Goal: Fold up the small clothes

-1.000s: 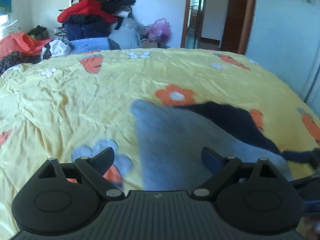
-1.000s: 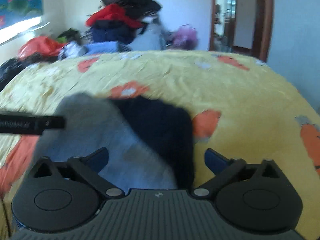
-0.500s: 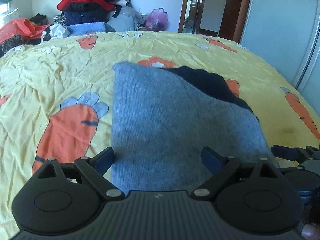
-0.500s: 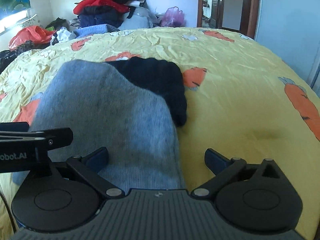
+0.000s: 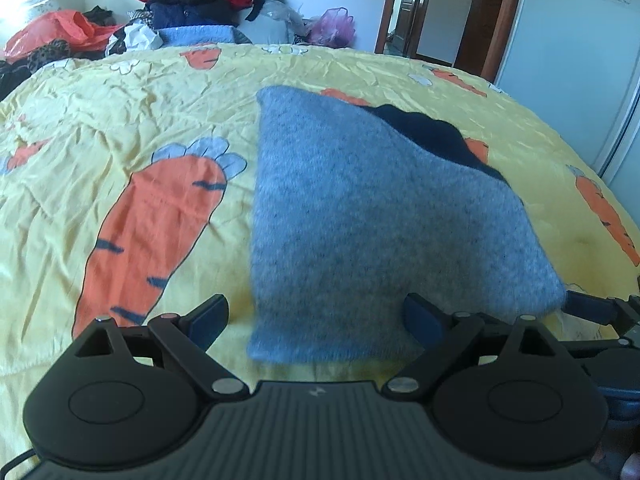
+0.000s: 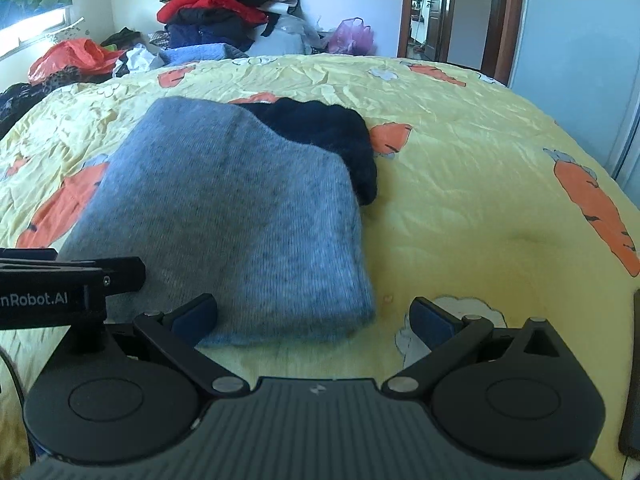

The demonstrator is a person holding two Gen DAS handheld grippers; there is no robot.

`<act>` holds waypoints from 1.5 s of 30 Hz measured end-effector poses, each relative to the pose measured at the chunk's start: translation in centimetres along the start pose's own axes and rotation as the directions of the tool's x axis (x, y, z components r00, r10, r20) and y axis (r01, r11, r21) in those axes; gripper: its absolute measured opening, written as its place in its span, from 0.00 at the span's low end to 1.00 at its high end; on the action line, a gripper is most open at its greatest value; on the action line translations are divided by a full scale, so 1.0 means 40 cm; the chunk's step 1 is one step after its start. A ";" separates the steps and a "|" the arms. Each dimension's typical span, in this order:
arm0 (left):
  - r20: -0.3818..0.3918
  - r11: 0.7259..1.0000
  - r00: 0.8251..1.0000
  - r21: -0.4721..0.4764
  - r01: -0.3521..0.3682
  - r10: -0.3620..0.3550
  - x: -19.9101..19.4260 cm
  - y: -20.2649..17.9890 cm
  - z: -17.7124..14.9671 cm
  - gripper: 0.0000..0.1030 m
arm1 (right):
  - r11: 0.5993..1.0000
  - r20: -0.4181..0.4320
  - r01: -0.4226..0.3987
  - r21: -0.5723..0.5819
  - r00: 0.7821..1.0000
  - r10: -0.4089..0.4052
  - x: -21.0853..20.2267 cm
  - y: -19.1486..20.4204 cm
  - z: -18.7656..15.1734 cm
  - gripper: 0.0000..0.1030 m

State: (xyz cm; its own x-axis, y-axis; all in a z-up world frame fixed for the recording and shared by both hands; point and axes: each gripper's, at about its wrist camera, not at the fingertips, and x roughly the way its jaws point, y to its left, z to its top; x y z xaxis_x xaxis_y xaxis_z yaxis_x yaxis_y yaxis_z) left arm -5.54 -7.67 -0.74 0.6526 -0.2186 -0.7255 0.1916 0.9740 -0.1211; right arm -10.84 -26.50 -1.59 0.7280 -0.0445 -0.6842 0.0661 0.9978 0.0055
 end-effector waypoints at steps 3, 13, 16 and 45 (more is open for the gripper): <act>-0.007 0.999 0.999 -0.009 0.049 -0.049 -0.005 0.030 -0.018 0.92 | 0.999 0.015 -0.031 -0.007 0.999 0.031 -0.017 -0.024 -0.013 0.99; 0.035 0.919 0.933 -0.166 0.358 -0.358 0.016 0.147 -0.009 0.51 | 0.954 0.036 -0.256 0.158 0.967 0.254 0.013 -0.149 0.006 0.51; 0.040 0.919 0.934 -0.164 0.358 -0.356 0.027 0.154 -0.003 0.16 | 0.951 0.018 -0.273 0.146 0.962 0.274 0.028 -0.121 0.020 0.31; 0.024 0.996 0.999 0.087 0.018 -0.021 -0.078 0.039 -0.057 0.79 | 0.995 0.078 0.007 0.095 0.997 -0.015 -0.114 0.028 -0.014 0.97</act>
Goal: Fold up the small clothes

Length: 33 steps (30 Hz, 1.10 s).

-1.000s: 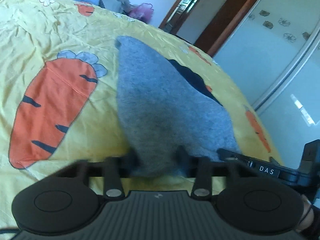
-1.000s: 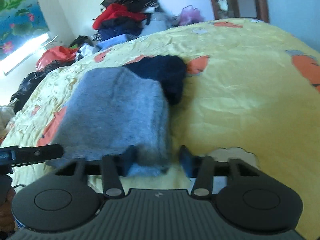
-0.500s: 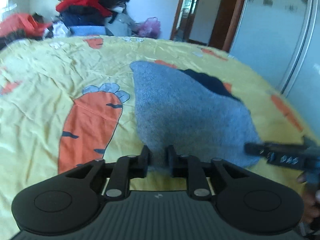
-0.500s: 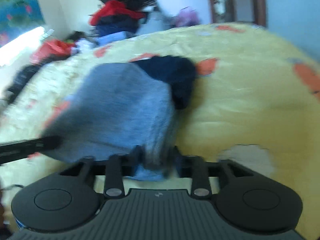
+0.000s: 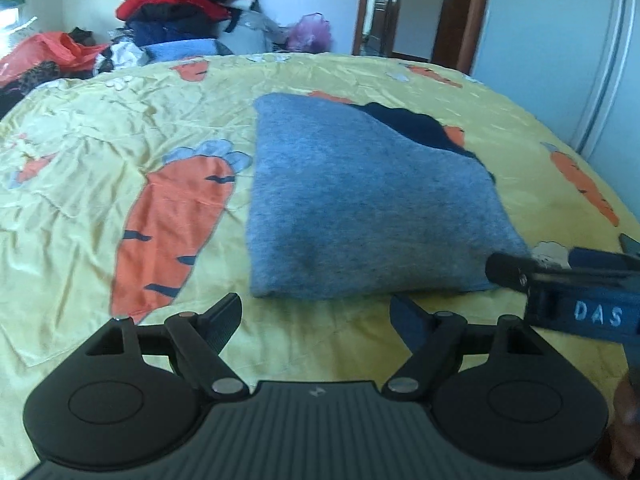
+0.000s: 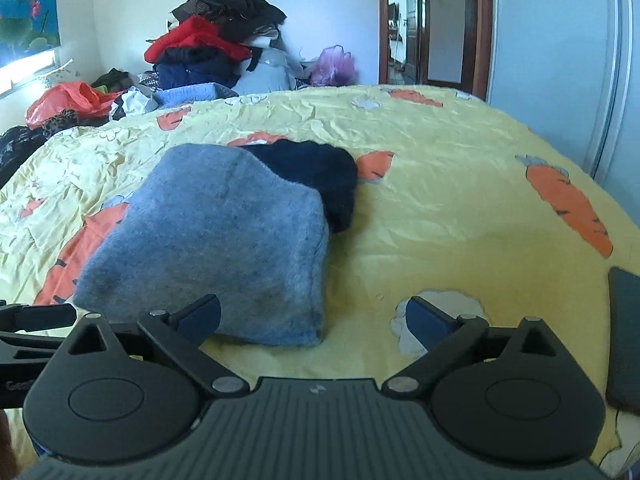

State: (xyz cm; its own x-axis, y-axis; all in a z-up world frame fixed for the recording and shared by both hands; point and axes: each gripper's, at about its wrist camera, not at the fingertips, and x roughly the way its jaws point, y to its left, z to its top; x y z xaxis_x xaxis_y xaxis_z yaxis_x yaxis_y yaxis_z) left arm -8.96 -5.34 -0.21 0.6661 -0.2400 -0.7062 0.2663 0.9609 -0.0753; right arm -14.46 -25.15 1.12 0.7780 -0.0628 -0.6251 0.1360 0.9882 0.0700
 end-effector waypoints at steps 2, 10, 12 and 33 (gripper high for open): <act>0.000 1.000 1.000 -0.005 -0.017 0.017 -0.004 0.005 -0.002 0.79 | 1.000 -0.012 0.000 -0.019 1.000 0.000 -0.004 0.013 -0.007 0.98; 0.001 0.994 0.994 -0.002 -0.105 0.105 -0.023 0.005 -0.020 0.81 | 0.997 -0.007 0.020 -0.068 1.000 -0.021 -0.031 0.045 -0.023 0.99; 0.002 0.990 0.990 0.013 -0.141 0.141 -0.026 0.002 -0.022 0.82 | 0.997 -0.007 0.027 -0.072 1.000 -0.028 -0.036 0.050 -0.026 0.99; -0.042 0.975 0.975 -0.018 -0.220 0.219 -0.041 0.038 -0.070 0.82 | 0.994 -0.041 0.046 -0.095 0.998 -0.050 -0.056 0.075 -0.069 1.00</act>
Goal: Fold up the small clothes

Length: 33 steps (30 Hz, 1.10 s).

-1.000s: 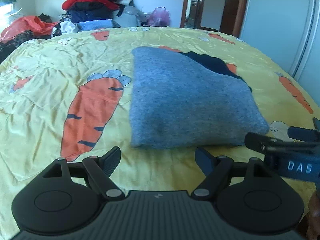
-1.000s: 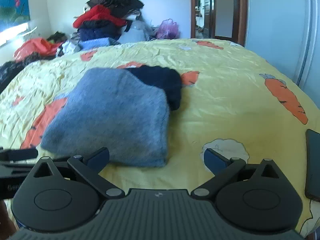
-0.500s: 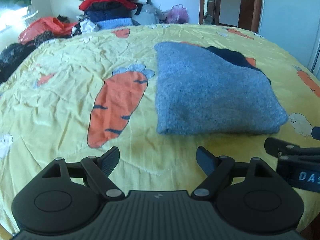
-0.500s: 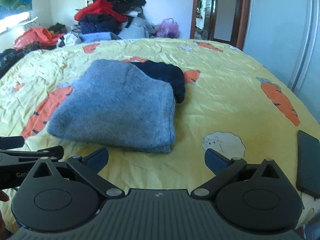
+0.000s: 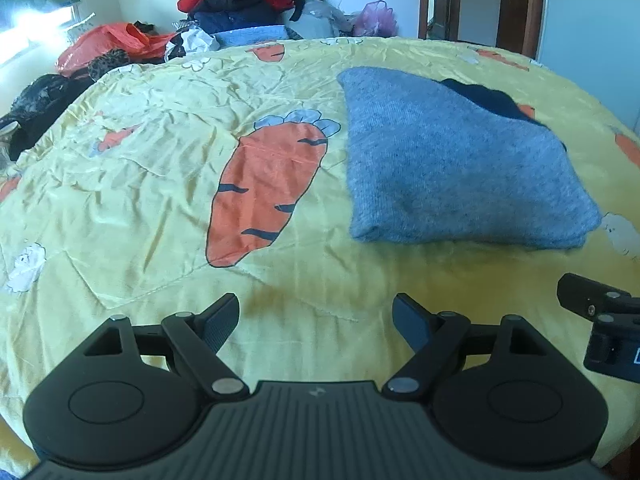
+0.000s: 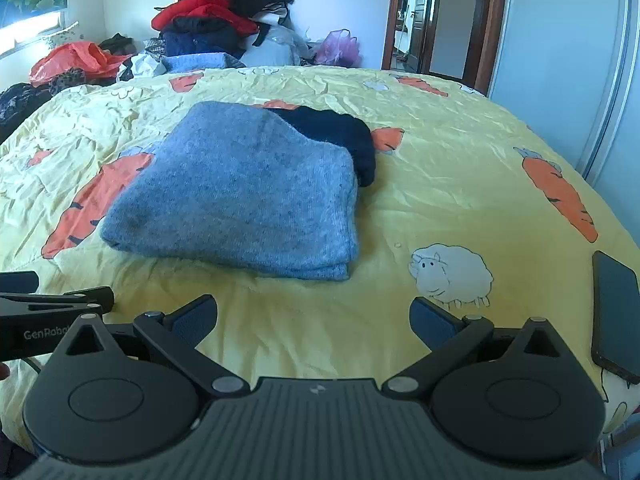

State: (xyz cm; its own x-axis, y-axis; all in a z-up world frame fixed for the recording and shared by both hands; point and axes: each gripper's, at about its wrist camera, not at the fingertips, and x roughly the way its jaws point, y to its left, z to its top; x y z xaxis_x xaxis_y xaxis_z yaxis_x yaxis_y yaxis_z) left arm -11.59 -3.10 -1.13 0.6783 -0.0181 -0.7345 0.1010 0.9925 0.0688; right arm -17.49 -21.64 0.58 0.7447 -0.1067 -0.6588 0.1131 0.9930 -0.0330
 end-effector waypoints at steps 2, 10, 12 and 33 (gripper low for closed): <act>-0.002 1.000 1.000 0.000 0.005 -0.005 -0.001 -0.001 -0.001 0.82 | 1.000 0.002 -0.004 -0.003 1.000 0.004 -0.002 0.001 -0.002 0.99; -0.003 1.000 1.000 -0.017 -0.001 0.001 -0.004 0.001 -0.004 0.82 | 1.000 0.015 -0.016 0.002 1.000 0.016 -0.010 -0.005 -0.007 0.99; -0.001 1.000 1.000 -0.022 -0.006 0.006 -0.004 0.003 -0.005 0.82 | 1.000 0.015 -0.016 0.004 1.000 0.016 -0.010 -0.006 -0.007 1.00; -0.016 0.999 1.000 -0.042 0.006 -0.006 0.002 0.006 -0.010 0.82 | 0.999 0.004 -0.034 0.007 0.999 0.034 -0.009 -0.004 -0.010 0.99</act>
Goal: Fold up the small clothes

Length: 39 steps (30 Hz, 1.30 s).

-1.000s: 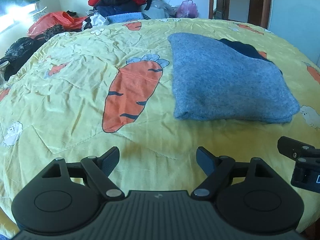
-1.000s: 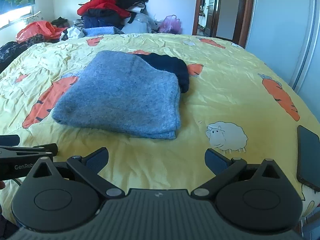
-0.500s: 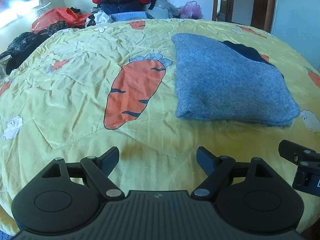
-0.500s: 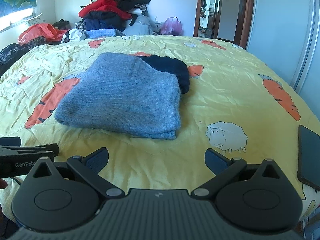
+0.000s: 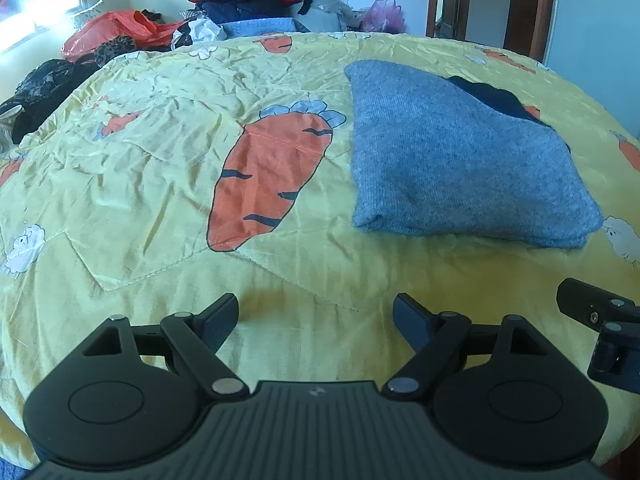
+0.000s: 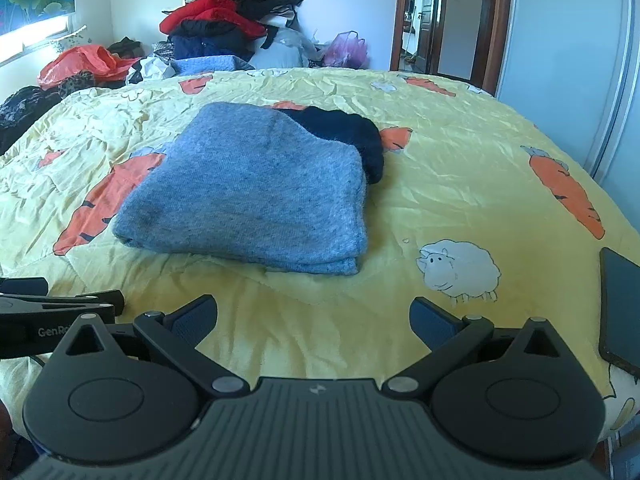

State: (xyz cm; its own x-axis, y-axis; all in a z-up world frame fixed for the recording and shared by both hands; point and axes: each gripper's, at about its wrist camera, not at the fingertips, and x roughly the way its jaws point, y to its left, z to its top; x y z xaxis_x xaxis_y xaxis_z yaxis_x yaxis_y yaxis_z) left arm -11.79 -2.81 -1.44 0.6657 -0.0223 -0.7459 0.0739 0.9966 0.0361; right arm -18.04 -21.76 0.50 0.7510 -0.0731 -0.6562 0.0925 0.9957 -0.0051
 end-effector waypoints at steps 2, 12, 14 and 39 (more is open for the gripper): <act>0.001 1.000 1.000 0.000 -0.001 0.001 0.000 -0.001 0.000 0.82 | 1.000 -0.001 0.000 0.002 1.000 0.000 0.001 0.000 -0.001 1.00; 0.002 1.000 1.000 0.010 0.001 -0.001 0.000 -0.003 -0.001 0.82 | 1.000 -0.002 -0.001 -0.002 1.000 0.001 0.003 0.003 -0.003 0.99; 0.002 1.000 1.000 0.011 0.002 -0.002 0.000 -0.002 -0.002 0.82 | 1.000 -0.002 -0.001 -0.003 1.000 0.001 0.003 0.005 -0.003 0.99; 0.004 1.000 1.000 0.012 0.002 -0.002 -0.003 -0.004 -0.001 0.83 | 1.000 -0.003 -0.005 -0.013 1.000 0.005 0.003 0.010 -0.004 0.99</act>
State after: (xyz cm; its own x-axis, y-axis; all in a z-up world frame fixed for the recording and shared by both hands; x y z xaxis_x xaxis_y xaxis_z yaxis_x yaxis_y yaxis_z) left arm -11.93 -2.97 -1.39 0.6683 -0.0248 -0.7435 0.0843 0.9955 0.0426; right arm -18.00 -21.38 0.30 0.7496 -0.0680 -0.6584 0.0805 0.9967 -0.0113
